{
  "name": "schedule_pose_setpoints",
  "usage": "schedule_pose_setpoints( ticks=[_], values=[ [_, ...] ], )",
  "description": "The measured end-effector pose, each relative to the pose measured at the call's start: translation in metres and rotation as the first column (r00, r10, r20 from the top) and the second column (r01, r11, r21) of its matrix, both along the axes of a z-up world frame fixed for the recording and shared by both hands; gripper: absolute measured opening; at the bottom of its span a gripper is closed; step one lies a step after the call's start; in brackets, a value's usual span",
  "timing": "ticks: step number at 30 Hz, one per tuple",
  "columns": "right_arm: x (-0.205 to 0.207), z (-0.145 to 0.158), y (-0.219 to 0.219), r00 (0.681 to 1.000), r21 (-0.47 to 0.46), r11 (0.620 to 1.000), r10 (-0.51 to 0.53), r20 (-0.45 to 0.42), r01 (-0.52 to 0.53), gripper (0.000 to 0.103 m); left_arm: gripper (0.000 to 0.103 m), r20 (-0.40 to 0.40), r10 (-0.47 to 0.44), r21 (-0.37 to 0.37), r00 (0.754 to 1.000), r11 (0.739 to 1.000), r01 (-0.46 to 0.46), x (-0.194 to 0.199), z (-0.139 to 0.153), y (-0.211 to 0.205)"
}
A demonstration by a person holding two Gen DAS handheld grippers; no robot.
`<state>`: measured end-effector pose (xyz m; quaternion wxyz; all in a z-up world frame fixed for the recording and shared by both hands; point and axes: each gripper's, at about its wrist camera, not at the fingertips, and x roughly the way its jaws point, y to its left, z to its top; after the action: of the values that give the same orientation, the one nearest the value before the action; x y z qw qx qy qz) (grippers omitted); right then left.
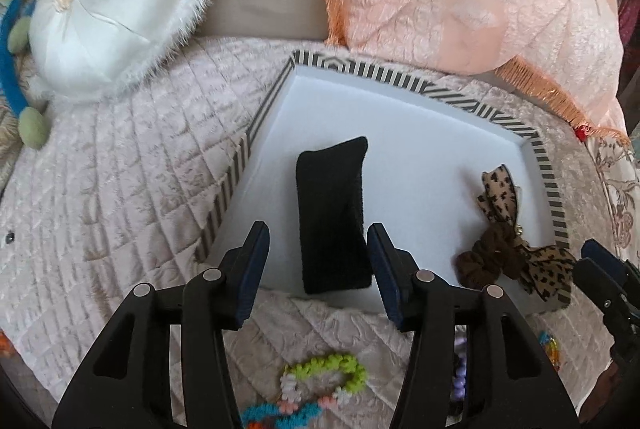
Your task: Organize jewelry
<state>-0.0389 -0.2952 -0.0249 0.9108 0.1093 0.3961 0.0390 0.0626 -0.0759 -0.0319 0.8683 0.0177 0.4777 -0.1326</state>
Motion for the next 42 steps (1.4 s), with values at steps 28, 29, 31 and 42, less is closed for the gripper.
schedule_pose_setpoints(
  ticks=[28,29,31,42],
  values=[
    [-0.074,0.029,0.081,0.985,-0.041,0.992,0.123,0.122,-0.119,0.059,0.061,0.235,0.033,0.027,0.971,0.999,-0.040,-0.133,0.053,0.056],
    [-0.074,0.028,0.082,0.984,-0.045,0.991,0.127,0.123,-0.122,0.059,0.061,0.235,0.034,0.025,0.971,0.999,-0.041,-0.134,0.053,0.057],
    [-0.074,0.027,0.085,0.983,-0.055,0.990,0.138,0.124,-0.132,0.059,0.061,0.234,0.036,0.016,0.972,0.999,-0.040,-0.134,0.051,0.058],
    [-0.061,0.005,0.082,0.986,-0.081,0.986,0.148,0.071,-0.142,0.059,0.068,0.026,0.087,-0.171,0.996,0.982,-0.082,-0.101,0.015,0.090]
  ],
)
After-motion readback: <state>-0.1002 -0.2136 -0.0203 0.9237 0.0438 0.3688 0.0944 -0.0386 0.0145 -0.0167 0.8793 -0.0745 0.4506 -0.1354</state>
